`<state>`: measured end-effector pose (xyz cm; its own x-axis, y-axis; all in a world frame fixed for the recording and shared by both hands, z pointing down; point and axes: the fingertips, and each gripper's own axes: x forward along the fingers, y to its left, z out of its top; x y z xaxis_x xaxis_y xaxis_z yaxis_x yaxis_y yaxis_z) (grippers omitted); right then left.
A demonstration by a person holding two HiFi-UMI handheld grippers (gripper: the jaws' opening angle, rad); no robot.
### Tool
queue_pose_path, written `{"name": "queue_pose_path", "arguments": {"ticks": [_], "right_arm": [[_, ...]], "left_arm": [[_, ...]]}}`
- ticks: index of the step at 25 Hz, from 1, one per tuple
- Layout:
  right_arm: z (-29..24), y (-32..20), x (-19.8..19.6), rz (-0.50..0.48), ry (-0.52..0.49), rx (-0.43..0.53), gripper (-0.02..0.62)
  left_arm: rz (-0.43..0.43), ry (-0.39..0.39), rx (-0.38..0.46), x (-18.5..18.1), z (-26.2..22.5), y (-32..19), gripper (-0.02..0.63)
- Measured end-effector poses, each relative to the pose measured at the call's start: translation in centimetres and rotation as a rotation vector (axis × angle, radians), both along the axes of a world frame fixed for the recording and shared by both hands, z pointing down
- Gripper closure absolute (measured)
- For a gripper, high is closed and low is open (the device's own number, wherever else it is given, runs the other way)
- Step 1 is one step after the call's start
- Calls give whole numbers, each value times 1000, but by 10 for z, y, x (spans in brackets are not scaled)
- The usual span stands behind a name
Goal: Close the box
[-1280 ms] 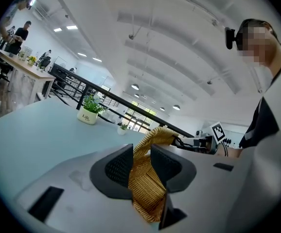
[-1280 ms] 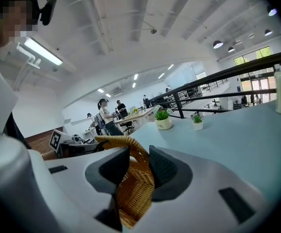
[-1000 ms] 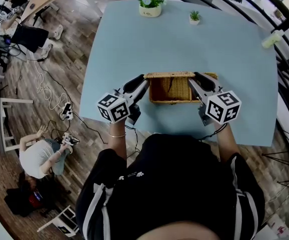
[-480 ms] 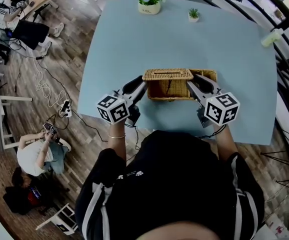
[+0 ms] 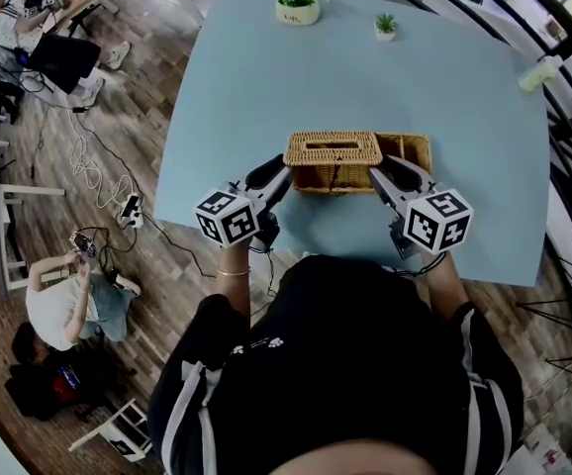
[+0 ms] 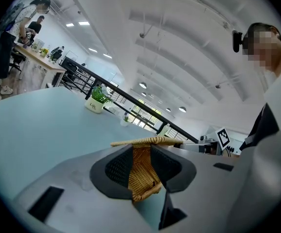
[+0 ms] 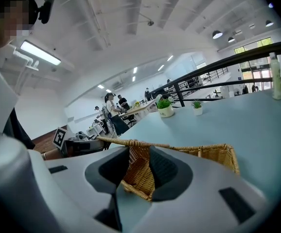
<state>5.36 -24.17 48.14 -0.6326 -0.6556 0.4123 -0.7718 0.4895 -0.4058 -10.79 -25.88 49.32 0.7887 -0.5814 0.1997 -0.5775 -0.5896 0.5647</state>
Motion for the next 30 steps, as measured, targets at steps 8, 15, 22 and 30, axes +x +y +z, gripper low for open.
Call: {"name": "queue_pose_path", "arguments": {"ticks": [8, 15, 22, 30], "right_arm": [[9, 11, -1, -3, -12, -31, 468], [15, 18, -1, -7, -15, -53, 468], [22, 27, -4, -11, -10, -75, 468], [32, 35, -4, -13, -4, -103, 468]], "left_arm": [[21, 12, -26, 8, 6, 11, 514], [27, 8, -47, 11, 13, 18, 514], [22, -5, -70, 8, 21, 26, 514], [26, -25, -101, 7, 33, 33, 514]]}}
